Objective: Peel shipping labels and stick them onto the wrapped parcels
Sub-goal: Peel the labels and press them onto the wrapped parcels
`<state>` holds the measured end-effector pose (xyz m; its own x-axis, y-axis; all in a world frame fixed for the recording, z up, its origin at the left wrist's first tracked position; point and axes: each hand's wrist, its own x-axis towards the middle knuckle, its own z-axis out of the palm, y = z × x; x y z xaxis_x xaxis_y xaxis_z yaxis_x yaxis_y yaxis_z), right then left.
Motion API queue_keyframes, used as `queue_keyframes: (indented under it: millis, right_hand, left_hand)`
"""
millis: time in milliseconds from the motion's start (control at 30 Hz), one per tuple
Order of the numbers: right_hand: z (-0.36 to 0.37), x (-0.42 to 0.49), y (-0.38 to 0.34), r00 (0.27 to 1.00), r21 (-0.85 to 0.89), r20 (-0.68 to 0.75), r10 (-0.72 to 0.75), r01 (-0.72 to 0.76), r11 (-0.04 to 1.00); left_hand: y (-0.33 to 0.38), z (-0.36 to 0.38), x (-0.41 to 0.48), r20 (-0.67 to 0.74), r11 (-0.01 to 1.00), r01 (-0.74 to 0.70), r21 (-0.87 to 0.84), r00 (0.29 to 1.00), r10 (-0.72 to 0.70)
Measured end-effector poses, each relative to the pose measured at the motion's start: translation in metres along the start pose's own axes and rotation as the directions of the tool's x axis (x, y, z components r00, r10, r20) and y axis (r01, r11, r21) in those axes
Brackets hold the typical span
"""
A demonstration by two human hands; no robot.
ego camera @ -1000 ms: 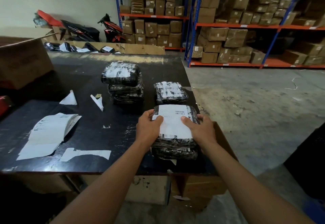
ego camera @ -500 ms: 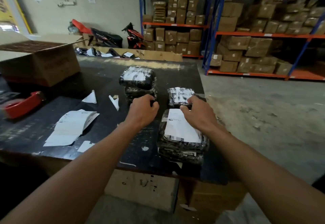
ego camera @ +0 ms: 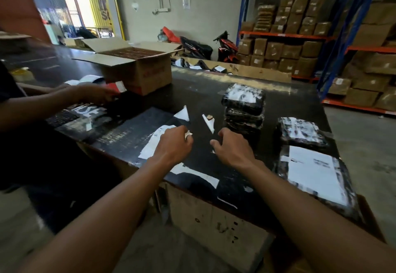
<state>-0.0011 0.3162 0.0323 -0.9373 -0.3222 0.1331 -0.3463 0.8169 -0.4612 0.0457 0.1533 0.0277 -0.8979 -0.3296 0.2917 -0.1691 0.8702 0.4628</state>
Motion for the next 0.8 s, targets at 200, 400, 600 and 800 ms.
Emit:
queue_keyframes:
  millis: [200,400,600,800]
  right_hand:
    - [0.067,0.032,-0.050,0.999,0.029,0.046,0.025,-0.026,0.999]
    - [0.120,0.076,-0.082,0.995,0.077,0.063,0.072,-0.077,0.994]
    - [0.151,0.099,-0.087,0.985,0.025,0.133,0.114,-0.118,0.993]
    - [0.169,0.101,-0.083,0.991,-0.217,0.052,0.122,-0.108,0.970]
  left_hand:
    - [-0.091,0.004,0.040,0.049,0.999,0.045,0.002,0.998,-0.045]
    - [-0.139,0.024,0.084,0.181,0.999,-0.035,-0.036,0.983,0.041]
    - [-0.168,0.043,0.113,0.353,0.972,-0.226,0.061,0.916,0.191]
    - [-0.183,0.051,0.108,0.334,0.983,-0.182,0.026,0.928,0.163]
